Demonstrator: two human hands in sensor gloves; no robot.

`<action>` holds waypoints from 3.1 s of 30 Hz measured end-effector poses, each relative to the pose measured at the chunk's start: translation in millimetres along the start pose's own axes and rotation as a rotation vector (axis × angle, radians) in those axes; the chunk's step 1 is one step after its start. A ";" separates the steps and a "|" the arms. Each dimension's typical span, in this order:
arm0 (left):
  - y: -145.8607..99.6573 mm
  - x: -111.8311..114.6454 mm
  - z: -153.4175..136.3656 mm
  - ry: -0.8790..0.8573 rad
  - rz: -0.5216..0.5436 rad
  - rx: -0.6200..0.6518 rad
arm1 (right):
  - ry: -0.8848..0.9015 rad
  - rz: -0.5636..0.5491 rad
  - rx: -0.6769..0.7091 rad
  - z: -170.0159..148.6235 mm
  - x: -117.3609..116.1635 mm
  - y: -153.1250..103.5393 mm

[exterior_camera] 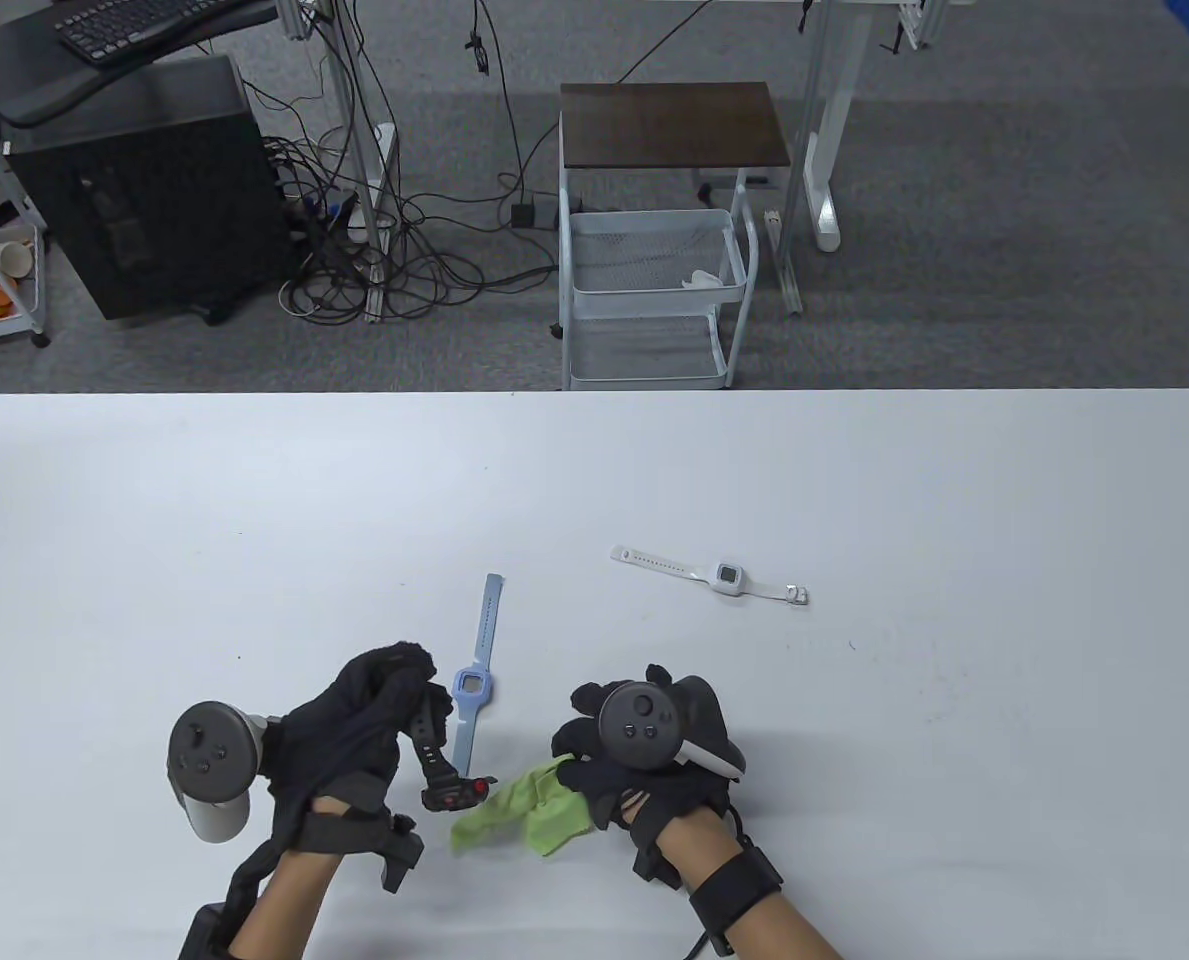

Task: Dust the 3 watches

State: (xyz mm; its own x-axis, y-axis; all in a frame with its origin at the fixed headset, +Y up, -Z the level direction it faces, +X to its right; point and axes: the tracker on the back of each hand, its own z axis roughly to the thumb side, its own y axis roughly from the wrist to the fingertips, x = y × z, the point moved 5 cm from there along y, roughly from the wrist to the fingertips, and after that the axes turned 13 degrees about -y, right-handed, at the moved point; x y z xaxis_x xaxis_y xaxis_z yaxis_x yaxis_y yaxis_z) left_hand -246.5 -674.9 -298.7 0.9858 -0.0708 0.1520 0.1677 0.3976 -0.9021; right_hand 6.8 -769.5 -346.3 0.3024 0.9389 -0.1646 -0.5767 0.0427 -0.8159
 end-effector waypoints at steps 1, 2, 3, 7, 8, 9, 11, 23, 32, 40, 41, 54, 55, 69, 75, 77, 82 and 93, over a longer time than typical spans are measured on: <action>-0.1 0.4 0.1 -0.005 0.000 0.000 | 0.005 -0.016 -0.005 -1.0 2.6 -0.4; -0.1 1.0 0.3 -0.012 -0.003 0.000 | 0.012 -0.040 -0.016 -2.6 6.5 -1.3; -0.2 1.9 0.4 -0.019 -0.007 0.000 | 0.016 -0.072 -0.028 -4.2 11.2 -2.4; -0.9 4.4 1.4 -0.047 -0.010 0.009 | 0.028 -0.189 -0.045 -6.6 27.2 -7.1; -1.0 5.4 1.6 -0.056 -0.014 0.010 | 0.034 -0.213 -0.041 -6.1 30.2 -7.9; -1.1 6.2 1.8 -0.064 -0.016 0.011 | 0.044 -0.238 -0.031 -4.8 33.1 -9.0; -1.2 7.9 1.4 -0.086 -0.023 0.009 | 0.063 -0.292 -0.002 0.4 38.4 -10.9; -1.1 2.6 -9.1 -0.212 0.003 -0.023 | 0.447 -0.231 0.242 49.8 23.2 -9.7; -2.4 -15.9 -20.5 -0.281 0.065 -0.063 | 0.880 -0.020 0.333 70.1 -8.7 -7.8; -3.0 -19.2 -21.6 -0.284 0.093 -0.075 | 1.188 0.060 0.247 73.8 -33.4 -8.4; -2.8 -18.6 -22.2 -0.280 0.086 -0.084 | 1.158 0.078 0.249 77.5 -35.4 -9.2; -5.1 -25.6 -20.2 -0.274 0.145 -0.087 | 1.242 0.150 0.239 85.6 -42.0 -9.0; -5.4 -26.4 -20.2 -0.271 0.151 -0.086 | 1.231 0.150 0.243 86.2 -41.5 -9.2; -7.5 -19.9 -21.2 -0.260 0.139 -0.088 | 1.053 0.075 0.229 89.6 -36.4 -10.6; -9.4 -22.2 -18.3 -0.280 0.156 -0.065 | 0.945 -0.022 0.304 94.7 -25.3 -13.2; -9.5 -22.1 -17.7 -0.272 0.153 -0.061 | 0.955 -0.006 0.304 97.2 -27.8 -13.6; -9.4 -20.6 -18.3 -0.253 0.150 -0.056 | 0.949 0.000 0.296 98.9 -30.1 -12.9; -9.6 -23.0 -18.3 -0.253 0.176 -0.045 | 0.864 -0.029 0.327 95.5 -26.3 -12.0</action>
State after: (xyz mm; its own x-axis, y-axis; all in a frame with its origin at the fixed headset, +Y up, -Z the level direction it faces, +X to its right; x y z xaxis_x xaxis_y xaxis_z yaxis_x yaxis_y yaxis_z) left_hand -270.8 -693.8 -301.0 0.9702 0.2278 0.0821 -0.0009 0.3427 -0.9395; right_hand -66.7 -762.1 -279.2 0.7055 0.3603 -0.6103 -0.7059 0.2799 -0.6507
